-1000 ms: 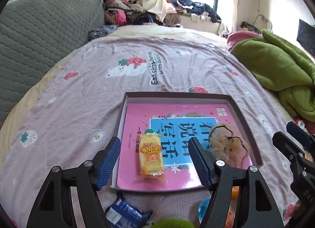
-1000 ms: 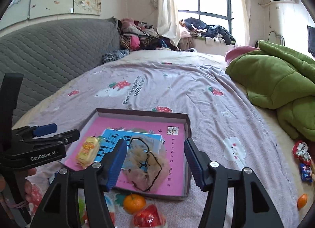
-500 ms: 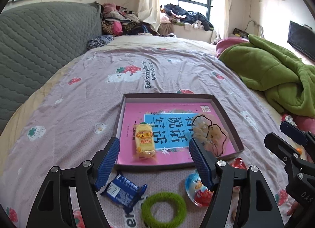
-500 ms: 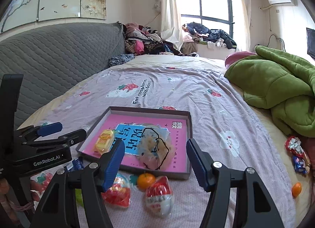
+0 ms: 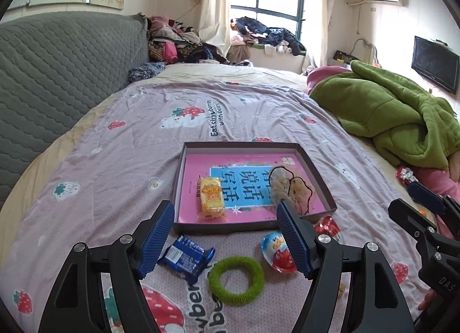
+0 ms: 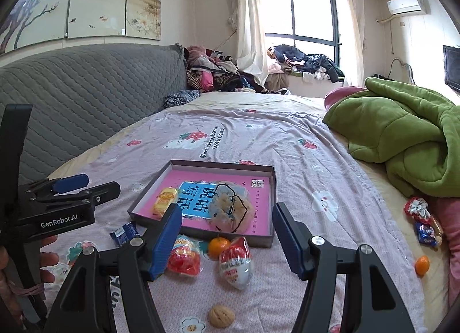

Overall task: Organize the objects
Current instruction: 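Withdraw both grippers from the tray toward the remaining items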

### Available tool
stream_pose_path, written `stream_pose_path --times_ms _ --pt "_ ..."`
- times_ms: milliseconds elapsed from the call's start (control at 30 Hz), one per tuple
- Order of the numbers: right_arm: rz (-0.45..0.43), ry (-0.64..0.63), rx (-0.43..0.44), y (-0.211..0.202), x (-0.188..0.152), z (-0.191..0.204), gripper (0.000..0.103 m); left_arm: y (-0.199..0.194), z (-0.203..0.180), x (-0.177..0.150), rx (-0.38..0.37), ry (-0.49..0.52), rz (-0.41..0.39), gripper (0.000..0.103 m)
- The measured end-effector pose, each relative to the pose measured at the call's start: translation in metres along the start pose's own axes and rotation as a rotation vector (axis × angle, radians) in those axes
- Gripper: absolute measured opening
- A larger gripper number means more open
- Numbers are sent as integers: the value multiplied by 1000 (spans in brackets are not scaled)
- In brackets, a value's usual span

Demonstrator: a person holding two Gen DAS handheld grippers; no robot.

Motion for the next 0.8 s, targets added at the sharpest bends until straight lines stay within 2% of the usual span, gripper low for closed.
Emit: stream_pose_path --times_ms 300,800 --pt "-10 -1 1 -12 -15 8 65 -6 6 -23 3 11 24 75" --pt "38 45 8 -8 -40 0 65 1 8 -51 2 24 77 75"
Point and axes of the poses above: each gripper's, at about its wrist camera, not at the fingertips, and y roughly the way its jaws point, z to its left, x to its top, the point moved 1 cm from there along y, roughly the way its jaws point, and after that the axes turned 12 degrees about x, right-handed, at the moved point
